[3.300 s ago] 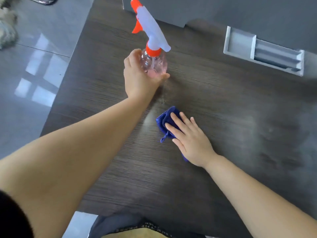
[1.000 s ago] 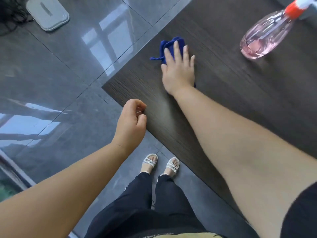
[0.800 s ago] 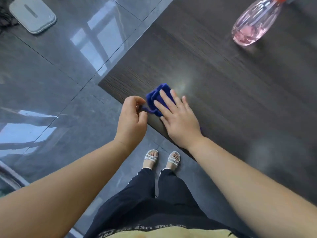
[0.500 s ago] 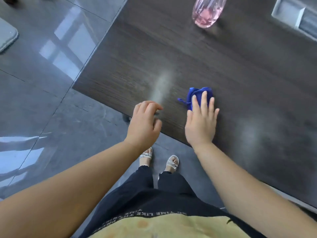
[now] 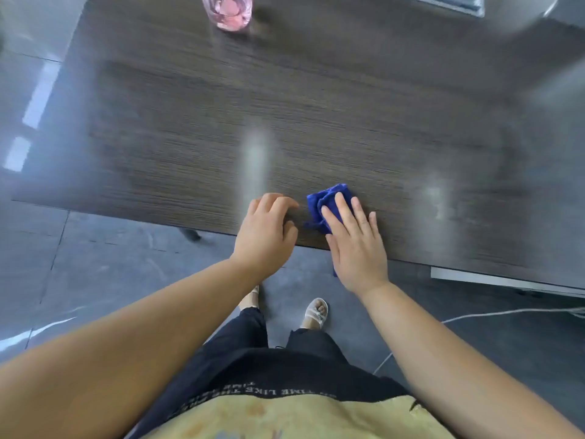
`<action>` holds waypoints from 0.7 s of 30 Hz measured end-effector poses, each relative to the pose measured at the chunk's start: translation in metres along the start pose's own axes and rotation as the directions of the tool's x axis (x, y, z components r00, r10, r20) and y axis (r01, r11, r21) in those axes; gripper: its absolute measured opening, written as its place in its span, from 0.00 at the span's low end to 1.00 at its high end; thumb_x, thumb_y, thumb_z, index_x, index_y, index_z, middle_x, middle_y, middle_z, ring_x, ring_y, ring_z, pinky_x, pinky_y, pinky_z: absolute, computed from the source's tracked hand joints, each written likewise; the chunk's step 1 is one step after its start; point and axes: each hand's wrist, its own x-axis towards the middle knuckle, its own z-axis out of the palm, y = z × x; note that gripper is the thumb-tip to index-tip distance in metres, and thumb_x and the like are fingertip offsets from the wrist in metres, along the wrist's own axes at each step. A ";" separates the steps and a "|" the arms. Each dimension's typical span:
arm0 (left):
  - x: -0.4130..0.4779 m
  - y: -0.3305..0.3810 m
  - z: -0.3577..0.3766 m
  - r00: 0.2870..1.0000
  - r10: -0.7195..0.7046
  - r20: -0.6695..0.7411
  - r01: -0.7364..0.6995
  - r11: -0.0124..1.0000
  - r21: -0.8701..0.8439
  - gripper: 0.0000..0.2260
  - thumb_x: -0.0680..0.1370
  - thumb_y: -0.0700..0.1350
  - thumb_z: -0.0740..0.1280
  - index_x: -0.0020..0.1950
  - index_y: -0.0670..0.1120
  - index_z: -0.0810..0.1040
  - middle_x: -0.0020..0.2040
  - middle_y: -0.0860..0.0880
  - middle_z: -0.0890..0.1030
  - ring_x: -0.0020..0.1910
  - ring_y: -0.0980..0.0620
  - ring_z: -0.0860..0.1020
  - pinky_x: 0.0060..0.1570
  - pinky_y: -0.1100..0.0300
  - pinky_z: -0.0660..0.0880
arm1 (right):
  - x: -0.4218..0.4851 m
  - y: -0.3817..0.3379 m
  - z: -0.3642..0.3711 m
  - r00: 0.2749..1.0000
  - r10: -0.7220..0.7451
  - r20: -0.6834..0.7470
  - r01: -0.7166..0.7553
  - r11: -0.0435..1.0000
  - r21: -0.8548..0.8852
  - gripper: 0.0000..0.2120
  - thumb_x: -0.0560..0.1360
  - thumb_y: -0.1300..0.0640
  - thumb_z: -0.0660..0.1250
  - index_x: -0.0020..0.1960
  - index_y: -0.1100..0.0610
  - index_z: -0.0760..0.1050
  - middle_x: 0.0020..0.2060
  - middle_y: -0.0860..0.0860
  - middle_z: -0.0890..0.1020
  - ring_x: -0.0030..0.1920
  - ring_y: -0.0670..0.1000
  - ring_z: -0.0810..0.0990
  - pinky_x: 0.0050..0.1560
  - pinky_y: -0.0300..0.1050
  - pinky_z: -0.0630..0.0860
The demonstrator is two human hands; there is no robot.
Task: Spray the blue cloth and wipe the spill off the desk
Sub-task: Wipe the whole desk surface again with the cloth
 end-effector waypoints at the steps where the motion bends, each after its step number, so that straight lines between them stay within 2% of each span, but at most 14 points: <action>1: 0.000 0.007 0.006 1.000 0.015 0.013 -0.016 1.000 0.017 0.19 0.72 0.43 0.56 0.59 0.42 0.75 0.59 0.45 0.75 0.59 0.43 0.68 0.57 0.59 0.64 | -0.007 0.018 -0.001 0.999 0.033 0.013 -0.033 0.999 0.005 0.23 0.78 0.51 0.50 0.72 0.53 0.65 0.73 0.54 0.63 0.72 0.61 0.62 0.67 0.63 0.61; 6: 0.001 0.051 0.044 0.993 0.083 0.086 -0.089 0.994 0.069 0.20 0.72 0.45 0.54 0.60 0.43 0.76 0.60 0.46 0.75 0.61 0.42 0.68 0.60 0.55 0.65 | -0.049 0.113 -0.017 0.968 0.247 0.044 -0.249 0.967 0.057 0.25 0.79 0.49 0.46 0.73 0.54 0.63 0.75 0.53 0.59 0.74 0.60 0.56 0.70 0.63 0.54; 10: 0.004 0.089 0.080 0.984 0.109 0.142 -0.123 0.987 0.099 0.15 0.76 0.41 0.59 0.62 0.45 0.75 0.62 0.47 0.73 0.63 0.43 0.65 0.61 0.55 0.64 | -0.079 0.190 -0.024 0.906 0.423 0.014 -0.423 0.903 0.068 0.21 0.82 0.55 0.51 0.75 0.53 0.58 0.77 0.51 0.52 0.76 0.57 0.49 0.72 0.59 0.48; 13: 0.007 0.115 0.106 0.975 0.136 0.176 -0.163 0.975 0.149 0.15 0.77 0.41 0.60 0.63 0.46 0.74 0.63 0.49 0.73 0.65 0.43 0.64 0.63 0.56 0.62 | -0.098 0.248 -0.033 0.813 0.582 0.001 -0.580 0.811 0.074 0.22 0.82 0.56 0.50 0.76 0.53 0.55 0.77 0.51 0.49 0.76 0.56 0.46 0.73 0.58 0.45; 16: 0.009 0.142 0.130 0.970 0.139 0.198 -0.176 0.967 0.184 0.16 0.77 0.42 0.60 0.64 0.48 0.74 0.64 0.50 0.71 0.66 0.45 0.62 0.64 0.55 0.61 | -0.107 0.288 -0.042 0.654 0.756 0.005 -0.750 0.648 0.130 0.23 0.82 0.55 0.50 0.76 0.53 0.54 0.77 0.52 0.48 0.76 0.57 0.46 0.73 0.60 0.44; 18: 0.011 0.159 0.144 0.968 0.160 0.192 -0.197 0.961 0.193 0.15 0.76 0.42 0.61 0.63 0.48 0.75 0.64 0.50 0.72 0.66 0.45 0.62 0.65 0.54 0.61 | -0.097 0.283 -0.041 0.542 0.840 -0.003 -0.827 0.534 0.177 0.23 0.82 0.54 0.50 0.77 0.53 0.53 0.77 0.52 0.47 0.76 0.57 0.45 0.73 0.61 0.44; 19: 0.012 0.162 0.147 0.969 0.162 0.189 -0.199 0.961 0.195 0.15 0.76 0.42 0.61 0.63 0.47 0.75 0.64 0.50 0.72 0.66 0.44 0.63 0.65 0.54 0.62 | -0.087 0.267 -0.040 0.533 0.846 -0.008 -0.830 0.525 0.186 0.24 0.82 0.53 0.51 0.77 0.53 0.53 0.77 0.52 0.48 0.76 0.57 0.45 0.73 0.61 0.44; 20: 0.013 0.171 0.154 0.967 0.168 0.194 -0.206 0.958 0.199 0.15 0.76 0.42 0.61 0.63 0.47 0.75 0.65 0.50 0.71 0.66 0.44 0.63 0.65 0.54 0.62 | -0.083 0.253 -0.036 0.580 0.814 -0.023 -0.797 0.573 0.193 0.24 0.82 0.52 0.52 0.77 0.53 0.53 0.77 0.53 0.49 0.76 0.58 0.46 0.73 0.61 0.45; 21: 0.015 0.177 0.158 0.966 0.167 0.199 -0.208 0.957 0.204 0.16 0.76 0.42 0.61 0.63 0.48 0.74 0.65 0.50 0.71 0.66 0.44 0.62 0.65 0.54 0.61 | -0.080 0.235 -0.031 0.688 0.724 -0.049 -0.707 0.683 0.183 0.24 0.81 0.52 0.53 0.76 0.54 0.55 0.77 0.54 0.51 0.76 0.59 0.48 0.72 0.61 0.47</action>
